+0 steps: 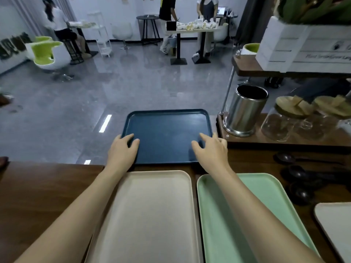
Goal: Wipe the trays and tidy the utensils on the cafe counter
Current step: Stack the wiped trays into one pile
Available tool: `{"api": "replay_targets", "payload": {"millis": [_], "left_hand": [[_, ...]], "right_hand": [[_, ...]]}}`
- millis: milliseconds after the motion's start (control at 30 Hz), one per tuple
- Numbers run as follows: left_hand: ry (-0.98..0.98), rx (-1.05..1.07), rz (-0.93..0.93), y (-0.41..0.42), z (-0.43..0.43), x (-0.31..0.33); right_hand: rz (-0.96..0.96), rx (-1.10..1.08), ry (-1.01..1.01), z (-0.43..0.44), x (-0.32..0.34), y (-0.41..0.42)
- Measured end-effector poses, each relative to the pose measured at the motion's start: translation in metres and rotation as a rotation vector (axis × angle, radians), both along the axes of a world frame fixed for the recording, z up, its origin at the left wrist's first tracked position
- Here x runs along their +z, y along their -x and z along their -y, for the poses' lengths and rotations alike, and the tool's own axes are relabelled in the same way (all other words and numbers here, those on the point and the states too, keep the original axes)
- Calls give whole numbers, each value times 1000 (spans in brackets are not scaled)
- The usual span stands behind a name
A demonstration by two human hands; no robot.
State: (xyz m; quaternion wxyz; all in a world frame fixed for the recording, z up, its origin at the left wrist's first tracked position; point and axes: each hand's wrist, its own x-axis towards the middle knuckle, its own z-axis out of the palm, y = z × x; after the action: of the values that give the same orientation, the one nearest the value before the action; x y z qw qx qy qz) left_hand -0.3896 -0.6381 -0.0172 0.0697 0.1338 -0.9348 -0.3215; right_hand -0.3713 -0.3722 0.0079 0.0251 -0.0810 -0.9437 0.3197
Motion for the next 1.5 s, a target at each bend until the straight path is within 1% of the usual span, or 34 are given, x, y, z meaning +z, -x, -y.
{"api": "replay_targets", "payload": {"millis": [133,300,467,567,700,967,1033,1067,1133,1200,1233,1267,1333,1400,1500], "left_hand": [[16,-13,39,14,0,0],[40,-36,68,17,1,-2],[88,-78,78,17,-8,-3],[105,-106,48,17,-8,-11],[150,-159,72,20,-5,-17],[232,-175,154,19,-7,-13],[225,-195,195,19,-5,-8],[188,-201,202,18,-3,-6],[89,-204,177,13,3,-2],[63,-202,132,-5,11,-2],[55,-202,120,-19,14,-3],[41,-201,109,-35,15,-3],[23,-202,76,-67,12,-5],[67,-197,43,-98,5,-4],[124,-166,39,-134,-6,2]], "right_hand": [[47,-6,-6,1,2,-1],[67,-7,-73,6,-7,5],[80,-10,-173,8,-21,11],[104,18,-265,10,-25,14],[108,56,-369,13,-29,14],[187,108,-437,11,-29,14],[205,120,-442,10,-26,15],[195,117,-439,10,-24,14],[87,128,-483,8,-18,7],[-89,188,-538,6,-10,-8],[-151,244,-511,4,-5,-16],[-174,314,-441,2,-1,-24],[-128,507,-313,1,4,-39],[-64,730,-298,6,2,-52],[51,914,-307,12,-2,-67]]}}
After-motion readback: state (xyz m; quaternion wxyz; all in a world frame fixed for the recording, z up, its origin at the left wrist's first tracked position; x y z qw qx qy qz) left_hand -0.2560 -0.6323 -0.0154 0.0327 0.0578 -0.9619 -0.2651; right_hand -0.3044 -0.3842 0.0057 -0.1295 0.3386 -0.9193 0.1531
